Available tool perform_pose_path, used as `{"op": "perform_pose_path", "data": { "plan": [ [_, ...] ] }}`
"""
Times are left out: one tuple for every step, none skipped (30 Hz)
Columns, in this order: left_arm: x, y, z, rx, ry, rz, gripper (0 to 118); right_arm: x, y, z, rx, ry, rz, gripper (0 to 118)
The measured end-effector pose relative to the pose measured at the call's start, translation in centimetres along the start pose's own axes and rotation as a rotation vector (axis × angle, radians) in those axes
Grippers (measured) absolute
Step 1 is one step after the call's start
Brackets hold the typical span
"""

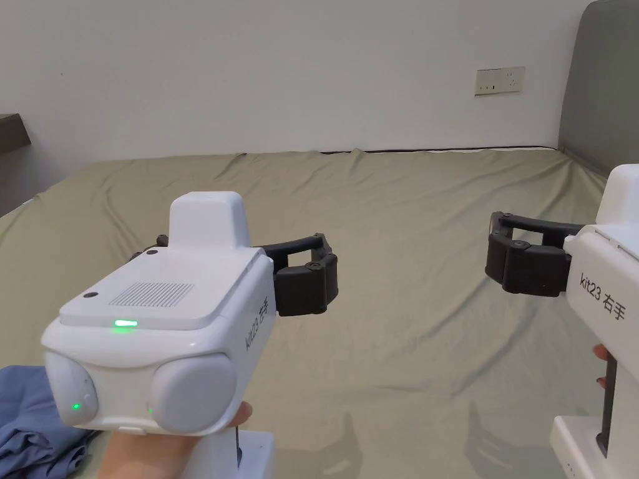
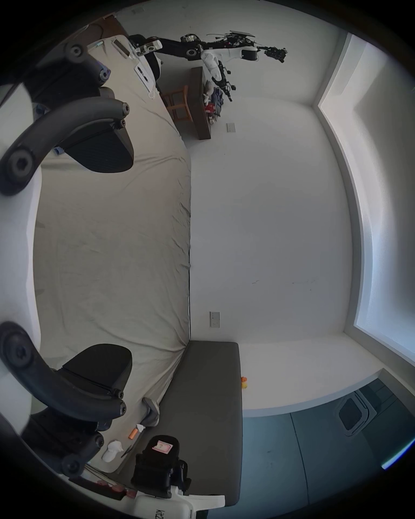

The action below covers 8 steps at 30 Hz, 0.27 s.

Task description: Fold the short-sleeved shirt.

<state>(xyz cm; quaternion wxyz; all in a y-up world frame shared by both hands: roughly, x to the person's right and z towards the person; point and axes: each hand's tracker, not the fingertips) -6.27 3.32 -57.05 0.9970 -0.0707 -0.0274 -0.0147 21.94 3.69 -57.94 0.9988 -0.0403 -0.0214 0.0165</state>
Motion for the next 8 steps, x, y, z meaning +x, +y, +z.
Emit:
{"op": "perform_pose_path", "data": {
  "plan": [
    [-0.13,0.05,-0.03,-0.004,-0.014,0.02,118,0.05,0.1,0.02,-0.004,0.01,-0.003,118],
    [-0.23,0.12,-0.07,-0.01,-0.021,0.035,118,0.08,0.26,-0.08,-0.011,0.039,-0.002,118],
    [-0.34,0.17,-0.1,-0.01,-0.029,0.047,118,0.24,0.11,-0.18,-0.067,0.057,-0.044,118],
    [-0.37,0.23,-0.07,-0.011,-0.032,0.047,118,0.37,0.37,0.04,-0.016,0.029,-0.033,118],
    [-0.36,0.29,-0.05,-0.013,-0.032,0.044,118,0.5,0.33,0.28,0.002,-0.023,-0.045,118],
    [-0.31,0.38,-0.02,-0.014,-0.027,0.039,118,0.13,0.09,0.4,0.002,-0.028,-0.049,118],
    [-0.29,0.44,-0.01,-0.013,-0.021,0.032,118,-0.08,0.25,0.55,0.05,-0.046,0.008,118],
    [-0.3,0.51,0.0,-0.01,-0.011,0.026,118,-0.29,0.35,0.64,0.073,-0.059,0.05,118]
  ]
}}
